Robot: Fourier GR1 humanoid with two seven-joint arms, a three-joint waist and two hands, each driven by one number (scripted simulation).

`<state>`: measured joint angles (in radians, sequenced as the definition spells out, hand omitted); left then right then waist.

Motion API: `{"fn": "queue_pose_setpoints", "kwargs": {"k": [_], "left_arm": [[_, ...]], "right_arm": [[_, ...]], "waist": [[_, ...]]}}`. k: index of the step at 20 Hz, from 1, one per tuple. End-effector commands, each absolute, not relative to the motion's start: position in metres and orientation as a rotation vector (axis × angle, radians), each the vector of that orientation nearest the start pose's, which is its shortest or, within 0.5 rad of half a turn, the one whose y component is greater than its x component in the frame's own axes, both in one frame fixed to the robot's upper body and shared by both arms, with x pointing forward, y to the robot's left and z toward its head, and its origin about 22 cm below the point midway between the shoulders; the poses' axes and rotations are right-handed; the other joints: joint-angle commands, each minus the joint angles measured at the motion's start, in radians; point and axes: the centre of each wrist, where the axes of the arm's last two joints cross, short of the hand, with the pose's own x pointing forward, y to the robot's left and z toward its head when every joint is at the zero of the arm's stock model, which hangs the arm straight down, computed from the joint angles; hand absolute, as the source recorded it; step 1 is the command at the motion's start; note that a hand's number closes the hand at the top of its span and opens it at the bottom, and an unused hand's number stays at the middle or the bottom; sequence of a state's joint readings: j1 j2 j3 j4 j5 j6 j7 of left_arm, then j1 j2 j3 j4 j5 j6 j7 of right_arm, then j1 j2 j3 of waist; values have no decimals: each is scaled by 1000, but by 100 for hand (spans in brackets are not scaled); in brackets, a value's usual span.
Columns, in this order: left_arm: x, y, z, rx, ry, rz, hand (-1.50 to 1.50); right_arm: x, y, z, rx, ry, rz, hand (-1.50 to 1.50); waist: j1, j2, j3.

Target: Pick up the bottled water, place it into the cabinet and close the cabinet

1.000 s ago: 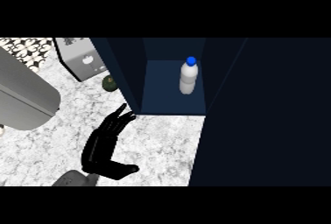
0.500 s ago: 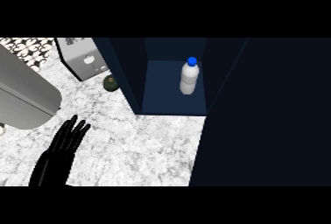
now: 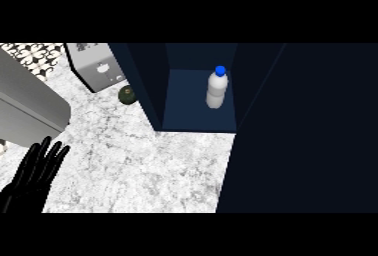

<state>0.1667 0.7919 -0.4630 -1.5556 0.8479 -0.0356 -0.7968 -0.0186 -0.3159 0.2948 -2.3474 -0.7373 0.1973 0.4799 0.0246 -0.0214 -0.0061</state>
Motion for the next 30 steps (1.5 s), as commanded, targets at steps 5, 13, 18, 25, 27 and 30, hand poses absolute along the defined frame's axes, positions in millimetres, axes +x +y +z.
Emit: {"fn": "queue_pose_setpoints", "kwargs": {"k": [5,13,18,25,27,30], "left_arm": [[158,345,13,-329,-1841,-28,-150],[151,344,40,-352,-1874,-47,-150],[154,347,62,-357,-1878,-49,-150],[153,356,74,-345,-1873,-44,-150],[151,349,78,-347,-1878,-53,-150],[146,360,63,-352,-1865,-56,-150]], "right_arm": [[150,-143,206,831,-1738,671,150],[166,-37,200,753,-1723,622,150],[182,-7,209,749,-1673,482,150],[224,22,225,812,-1606,503,150],[226,21,228,870,-1528,655,150],[248,22,228,972,-1430,761,150]], "waist": [[3,-7,-2],[29,8,3],[31,17,5],[23,24,6],[16,24,6],[26,32,5]]}}
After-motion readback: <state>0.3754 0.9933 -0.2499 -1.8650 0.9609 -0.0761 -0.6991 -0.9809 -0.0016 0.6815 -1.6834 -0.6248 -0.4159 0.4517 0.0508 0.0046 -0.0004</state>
